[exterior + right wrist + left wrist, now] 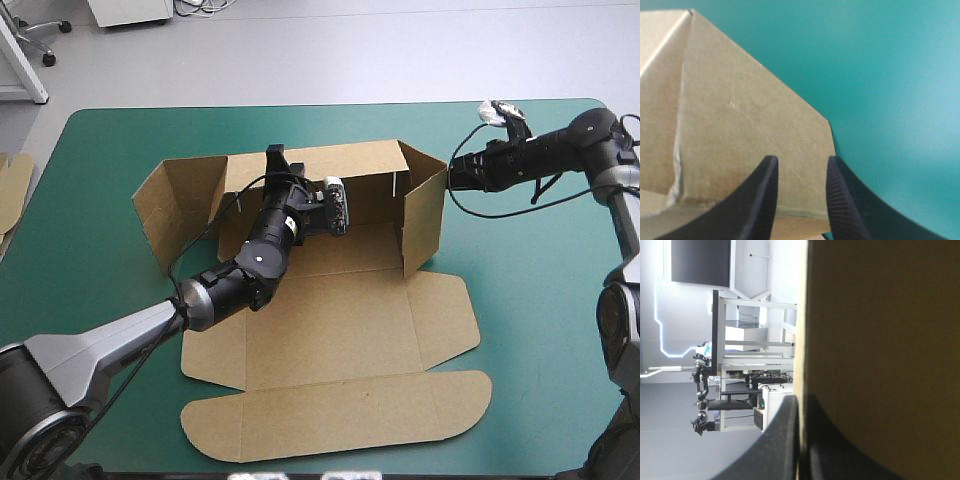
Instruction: Fold the box
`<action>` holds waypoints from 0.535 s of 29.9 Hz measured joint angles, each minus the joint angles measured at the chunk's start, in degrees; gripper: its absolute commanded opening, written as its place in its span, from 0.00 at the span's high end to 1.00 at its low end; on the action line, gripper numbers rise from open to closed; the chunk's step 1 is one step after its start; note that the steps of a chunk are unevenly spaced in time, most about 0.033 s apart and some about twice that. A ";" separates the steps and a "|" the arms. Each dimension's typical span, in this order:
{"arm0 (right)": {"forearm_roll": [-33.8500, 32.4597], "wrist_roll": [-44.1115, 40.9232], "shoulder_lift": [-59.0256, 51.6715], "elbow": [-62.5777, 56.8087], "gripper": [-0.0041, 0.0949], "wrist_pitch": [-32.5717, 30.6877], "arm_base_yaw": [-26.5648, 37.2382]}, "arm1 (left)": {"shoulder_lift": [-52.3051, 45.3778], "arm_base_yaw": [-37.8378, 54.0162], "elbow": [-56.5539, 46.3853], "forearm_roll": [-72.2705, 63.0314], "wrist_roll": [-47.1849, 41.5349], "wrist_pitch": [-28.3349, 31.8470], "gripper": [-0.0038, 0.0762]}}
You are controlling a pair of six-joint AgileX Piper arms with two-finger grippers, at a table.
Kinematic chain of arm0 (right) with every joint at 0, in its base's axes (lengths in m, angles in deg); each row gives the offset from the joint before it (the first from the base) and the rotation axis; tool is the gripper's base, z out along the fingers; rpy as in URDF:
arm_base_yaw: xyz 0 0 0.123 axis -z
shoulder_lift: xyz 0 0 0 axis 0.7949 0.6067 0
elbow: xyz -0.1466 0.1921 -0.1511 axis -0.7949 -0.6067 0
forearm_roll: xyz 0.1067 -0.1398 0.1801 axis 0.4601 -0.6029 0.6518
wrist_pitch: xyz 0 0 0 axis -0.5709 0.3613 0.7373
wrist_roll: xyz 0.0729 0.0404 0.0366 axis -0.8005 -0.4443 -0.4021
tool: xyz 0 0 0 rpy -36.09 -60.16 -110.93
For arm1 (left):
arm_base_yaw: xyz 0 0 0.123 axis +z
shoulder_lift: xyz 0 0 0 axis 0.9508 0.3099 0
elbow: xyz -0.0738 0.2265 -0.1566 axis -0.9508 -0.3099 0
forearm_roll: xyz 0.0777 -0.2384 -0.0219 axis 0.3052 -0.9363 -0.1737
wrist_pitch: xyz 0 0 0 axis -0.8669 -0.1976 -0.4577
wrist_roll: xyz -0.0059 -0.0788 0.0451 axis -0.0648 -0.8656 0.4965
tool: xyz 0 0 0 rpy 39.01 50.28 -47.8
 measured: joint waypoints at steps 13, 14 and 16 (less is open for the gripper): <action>4.52 16.20 -10.77 -17.12 0.66 18.08 -5.35 | 0.00 0.00 0.00 0.00 0.23 0.49 0.97; 3.76 16.39 -10.90 -17.12 0.67 18.69 -5.96 | 0.00 0.00 0.00 0.00 0.23 0.49 0.97; 2.14 16.45 -11.29 -17.12 0.68 19.56 -7.21 | 0.00 0.00 0.00 0.00 0.23 0.43 0.97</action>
